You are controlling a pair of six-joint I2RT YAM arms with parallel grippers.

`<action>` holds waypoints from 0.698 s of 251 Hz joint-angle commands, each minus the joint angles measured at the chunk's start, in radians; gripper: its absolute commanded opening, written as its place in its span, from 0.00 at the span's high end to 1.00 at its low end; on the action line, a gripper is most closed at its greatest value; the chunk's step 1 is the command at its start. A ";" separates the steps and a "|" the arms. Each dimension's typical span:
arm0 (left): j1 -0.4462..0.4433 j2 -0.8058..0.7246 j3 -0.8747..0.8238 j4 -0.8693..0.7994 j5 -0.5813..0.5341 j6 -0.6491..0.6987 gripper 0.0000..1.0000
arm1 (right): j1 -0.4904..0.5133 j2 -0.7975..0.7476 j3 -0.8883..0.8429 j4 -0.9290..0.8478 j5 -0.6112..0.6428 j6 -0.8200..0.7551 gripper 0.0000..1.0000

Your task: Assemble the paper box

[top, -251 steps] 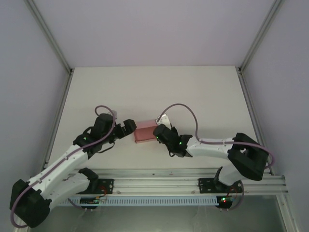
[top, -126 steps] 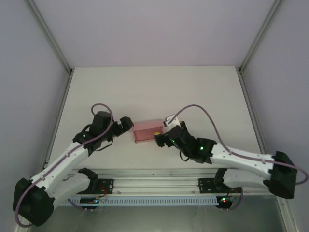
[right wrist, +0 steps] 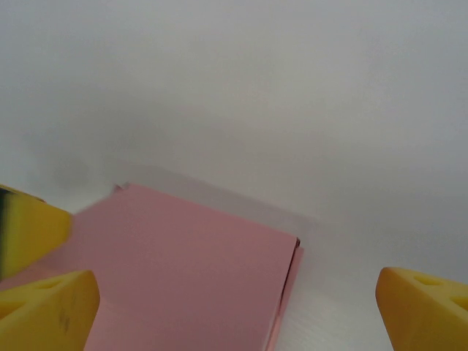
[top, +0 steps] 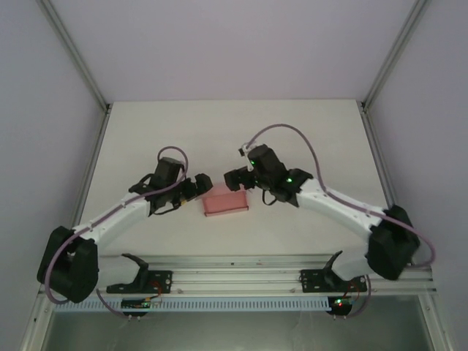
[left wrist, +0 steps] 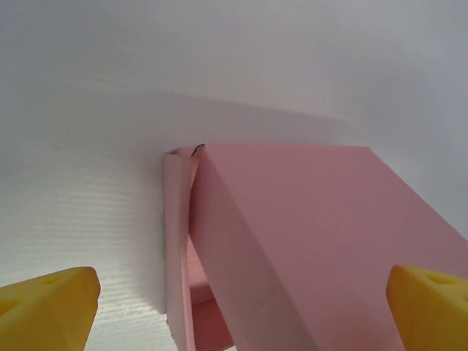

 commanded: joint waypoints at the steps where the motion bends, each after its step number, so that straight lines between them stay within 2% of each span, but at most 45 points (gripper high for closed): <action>1: 0.010 0.037 -0.046 0.117 0.080 0.025 0.01 | -0.018 0.054 -0.024 -0.059 -0.088 0.030 0.03; 29: 0.021 0.087 -0.076 0.178 0.107 0.036 0.07 | -0.030 0.071 -0.103 -0.009 -0.114 0.067 0.04; 63: 0.025 0.140 -0.092 0.236 0.142 0.055 0.19 | -0.037 0.079 -0.185 0.045 -0.117 0.093 0.05; 92: 0.028 0.187 -0.097 0.291 0.182 0.070 0.25 | -0.038 0.084 -0.202 0.057 -0.109 0.104 0.05; 107: 0.028 0.215 -0.099 0.330 0.218 0.073 0.36 | -0.042 0.092 -0.195 0.050 -0.095 0.107 0.05; 138: 0.028 0.274 -0.101 0.397 0.270 0.068 0.44 | -0.046 0.113 -0.168 0.023 -0.088 0.103 0.08; 156: 0.029 0.300 -0.096 0.412 0.290 0.075 0.52 | -0.048 0.114 -0.150 0.004 -0.084 0.107 0.08; 175: 0.031 0.313 -0.097 0.430 0.302 0.077 0.70 | -0.053 0.089 -0.137 -0.012 -0.075 0.128 0.06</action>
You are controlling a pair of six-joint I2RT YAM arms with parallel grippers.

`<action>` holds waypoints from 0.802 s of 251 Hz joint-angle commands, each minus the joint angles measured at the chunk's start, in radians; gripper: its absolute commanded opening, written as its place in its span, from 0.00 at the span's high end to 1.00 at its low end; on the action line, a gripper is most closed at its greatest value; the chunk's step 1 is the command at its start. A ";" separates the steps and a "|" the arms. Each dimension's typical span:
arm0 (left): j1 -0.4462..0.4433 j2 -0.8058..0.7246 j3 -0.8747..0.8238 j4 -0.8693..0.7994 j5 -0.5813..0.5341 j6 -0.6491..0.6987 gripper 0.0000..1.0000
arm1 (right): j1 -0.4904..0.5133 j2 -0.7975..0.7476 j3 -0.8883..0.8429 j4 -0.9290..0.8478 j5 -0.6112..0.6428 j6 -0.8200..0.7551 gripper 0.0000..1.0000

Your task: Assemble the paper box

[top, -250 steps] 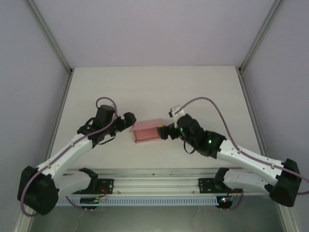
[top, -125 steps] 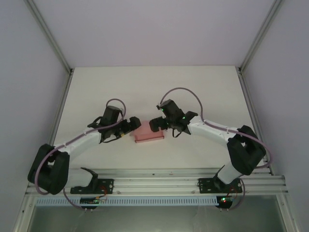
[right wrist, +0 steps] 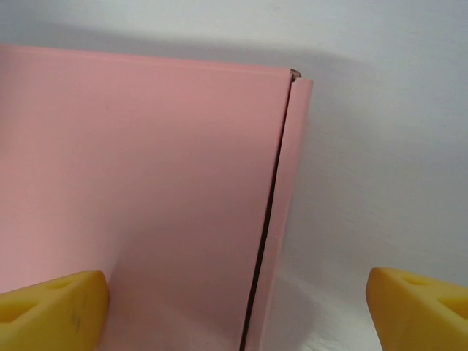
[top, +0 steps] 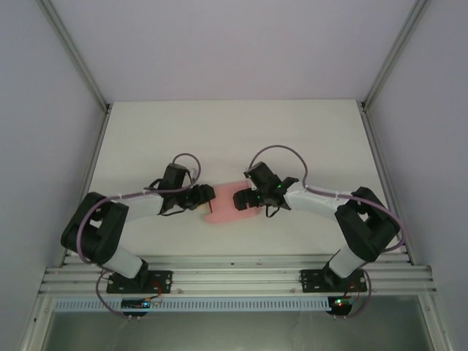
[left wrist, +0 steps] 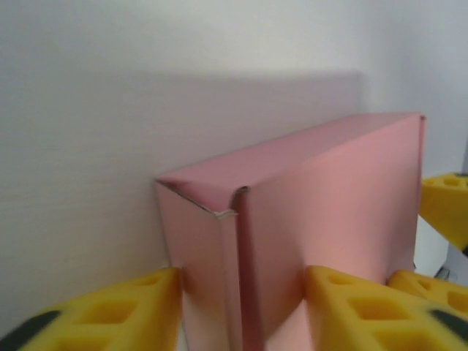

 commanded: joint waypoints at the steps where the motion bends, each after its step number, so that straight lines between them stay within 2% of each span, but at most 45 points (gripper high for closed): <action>1: 0.004 0.033 -0.003 0.057 0.060 0.024 0.71 | -0.012 -0.010 0.041 -0.051 0.023 0.034 0.06; 32: 0.022 0.047 -0.027 0.129 0.098 0.013 0.81 | -0.058 -0.090 0.025 -0.029 -0.034 0.103 0.01; 55: 0.053 0.068 -0.059 0.230 0.155 -0.009 0.92 | -0.120 -0.138 0.001 0.001 -0.168 0.159 0.01; 92: 0.097 0.108 -0.099 0.375 0.233 -0.029 1.00 | -0.218 -0.149 -0.014 0.002 -0.428 0.217 0.01; 108: 0.117 0.134 -0.116 0.460 0.281 -0.051 1.00 | -0.238 -0.137 -0.015 -0.002 -0.516 0.216 0.01; 149: 0.150 0.201 -0.138 0.623 0.373 -0.094 1.00 | -0.257 -0.080 -0.014 0.001 -0.612 0.230 0.01; 201: 0.155 0.263 -0.129 0.680 0.418 -0.102 1.00 | -0.250 0.043 -0.020 0.130 -0.706 0.294 0.01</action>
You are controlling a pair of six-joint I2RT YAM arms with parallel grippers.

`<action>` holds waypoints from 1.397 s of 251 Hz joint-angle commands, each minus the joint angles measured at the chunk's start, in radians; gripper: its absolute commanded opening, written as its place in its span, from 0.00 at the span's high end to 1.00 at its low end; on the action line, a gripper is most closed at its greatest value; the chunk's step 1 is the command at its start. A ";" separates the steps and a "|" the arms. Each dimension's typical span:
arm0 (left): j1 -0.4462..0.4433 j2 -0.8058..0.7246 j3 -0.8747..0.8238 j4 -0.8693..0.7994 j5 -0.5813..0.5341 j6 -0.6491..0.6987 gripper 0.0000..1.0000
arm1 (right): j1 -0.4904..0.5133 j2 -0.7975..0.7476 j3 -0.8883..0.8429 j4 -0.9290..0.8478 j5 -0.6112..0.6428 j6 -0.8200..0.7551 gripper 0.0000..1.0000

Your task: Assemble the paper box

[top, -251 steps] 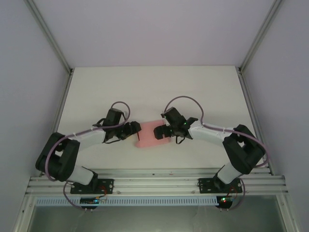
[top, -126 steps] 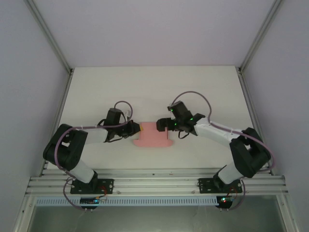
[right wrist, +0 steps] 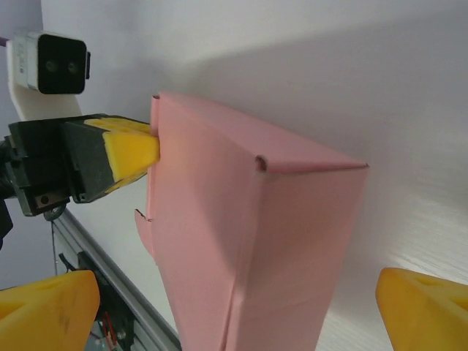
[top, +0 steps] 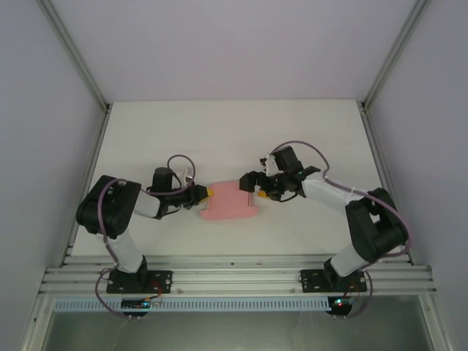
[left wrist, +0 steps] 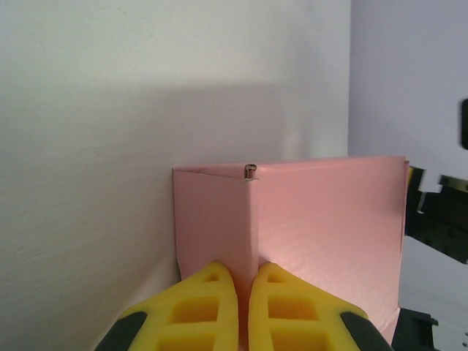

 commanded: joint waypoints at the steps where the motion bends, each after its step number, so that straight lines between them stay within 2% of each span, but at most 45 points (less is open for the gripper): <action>1: 0.006 0.039 0.000 0.086 0.057 -0.010 1.00 | 0.000 0.065 -0.018 0.087 -0.118 0.064 0.01; 17: 0.007 0.046 -0.005 0.103 0.060 -0.014 1.00 | 0.004 0.089 -0.025 0.150 -0.149 0.093 0.04; 42: 0.007 0.043 -0.010 0.105 0.057 -0.010 0.97 | 0.004 0.096 -0.036 0.229 -0.176 0.135 0.14; 62: 0.010 0.033 -0.008 0.108 0.053 -0.006 0.90 | 0.003 0.089 -0.040 0.271 -0.203 0.166 0.31; 85: 0.011 0.012 0.005 0.108 0.047 -0.010 0.86 | 0.001 0.070 -0.042 0.272 -0.213 0.191 0.47; 98: 0.013 -0.009 0.015 0.115 0.044 -0.016 0.72 | -0.004 0.053 -0.045 0.268 -0.210 0.207 0.55; 114: 0.014 -0.048 0.029 0.111 0.033 -0.022 0.64 | -0.013 0.028 -0.043 0.256 -0.212 0.217 0.60; 126: 0.017 -0.091 0.046 0.074 0.020 -0.011 0.42 | -0.021 0.008 -0.039 0.237 -0.206 0.225 0.60; 137: 0.018 -0.143 0.067 0.001 -0.004 0.026 0.34 | -0.031 -0.012 -0.034 0.208 -0.199 0.239 0.59; 145: 0.018 -0.188 0.089 -0.088 -0.031 0.077 0.24 | -0.042 -0.024 -0.026 0.180 -0.188 0.250 0.58; 150: 0.017 -0.220 0.107 -0.163 -0.058 0.120 0.16 | -0.050 -0.031 -0.022 0.165 -0.185 0.263 0.58; 154: 0.017 -0.245 0.123 -0.225 -0.085 0.153 0.03 | -0.056 -0.034 -0.017 0.150 -0.185 0.274 0.58; 157: 0.015 -0.264 0.136 -0.273 -0.109 0.179 0.00 | -0.062 -0.037 -0.014 0.139 -0.185 0.283 0.58; 177: -0.012 -0.386 0.225 -0.548 -0.264 0.369 0.00 | -0.101 -0.043 0.006 0.080 -0.206 0.350 0.58; 193: -0.053 -0.464 0.290 -0.702 -0.373 0.516 0.00 | -0.134 -0.039 0.026 0.038 -0.245 0.432 0.58; 223: -0.162 -0.563 0.346 -0.831 -0.483 0.803 0.00 | -0.191 0.023 0.080 -0.030 -0.420 0.615 0.58; 243: -0.229 -0.582 0.378 -0.898 -0.488 0.949 0.00 | -0.213 0.065 0.120 -0.084 -0.520 0.652 0.58; 266: -0.321 -0.564 0.442 -0.995 -0.563 1.071 0.00 | -0.233 0.085 0.168 -0.170 -0.560 0.662 0.60; 297: -0.425 -0.507 0.516 -1.107 -0.715 1.199 0.00 | -0.269 0.107 0.238 -0.359 -0.573 0.595 0.60; 350: -0.469 -0.444 0.578 -1.169 -0.638 1.291 0.00 | -0.302 0.133 0.274 -0.513 -0.594 0.528 0.59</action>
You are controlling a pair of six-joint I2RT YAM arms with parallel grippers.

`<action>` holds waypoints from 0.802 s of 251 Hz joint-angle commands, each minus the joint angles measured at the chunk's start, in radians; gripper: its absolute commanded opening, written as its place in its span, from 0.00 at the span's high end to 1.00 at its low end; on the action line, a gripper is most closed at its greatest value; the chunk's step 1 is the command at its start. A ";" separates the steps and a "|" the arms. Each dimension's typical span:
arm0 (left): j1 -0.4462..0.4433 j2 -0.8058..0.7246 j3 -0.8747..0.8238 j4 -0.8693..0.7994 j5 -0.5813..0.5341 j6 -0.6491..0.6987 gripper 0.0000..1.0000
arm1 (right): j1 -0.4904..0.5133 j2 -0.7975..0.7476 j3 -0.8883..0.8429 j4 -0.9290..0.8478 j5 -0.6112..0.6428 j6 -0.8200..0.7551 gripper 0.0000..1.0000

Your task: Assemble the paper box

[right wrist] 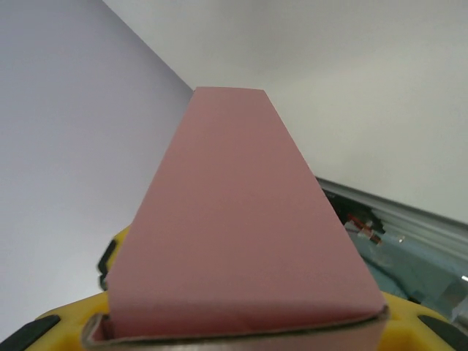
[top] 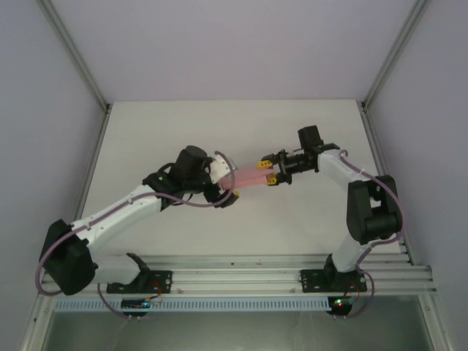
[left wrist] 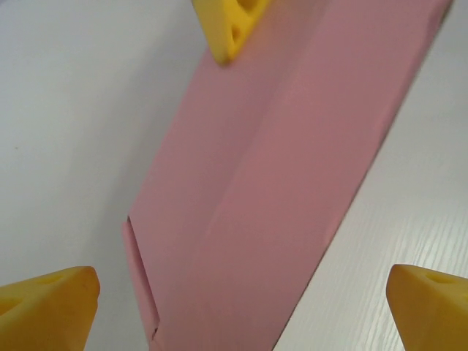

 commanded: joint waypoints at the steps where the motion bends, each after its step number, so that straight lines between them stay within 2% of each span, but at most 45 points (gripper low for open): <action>1: -0.013 0.020 0.067 -0.100 0.010 0.124 0.00 | -0.018 0.023 0.030 -0.170 -0.054 -0.045 0.59; 39: -0.015 0.051 0.055 -0.028 -0.031 0.148 0.00 | -0.002 0.019 0.041 -0.172 -0.088 -0.048 0.58; 84: -0.017 0.125 0.122 -0.086 0.001 0.172 0.00 | 0.015 0.006 0.034 -0.152 -0.093 0.009 0.56; 121: -0.018 0.139 0.139 -0.087 0.012 0.186 0.18 | 0.026 -0.003 0.033 -0.103 -0.108 0.061 0.56; 138: -0.019 0.128 0.133 -0.069 0.018 0.190 0.32 | 0.028 -0.004 0.027 -0.107 -0.106 0.062 0.56; 157: -0.019 0.119 0.122 -0.044 0.008 0.200 0.42 | 0.031 -0.018 0.015 -0.051 -0.111 0.105 0.56; 172: -0.019 0.120 0.125 -0.049 0.008 0.206 0.44 | 0.033 -0.030 0.017 -0.040 -0.102 0.115 0.52; 179: -0.019 0.122 0.131 -0.053 0.011 0.206 0.48 | 0.033 -0.032 0.019 -0.044 -0.102 0.109 0.48; 201: -0.019 0.124 0.142 -0.067 0.017 0.215 0.56 | 0.032 -0.043 0.026 -0.073 -0.105 0.084 0.46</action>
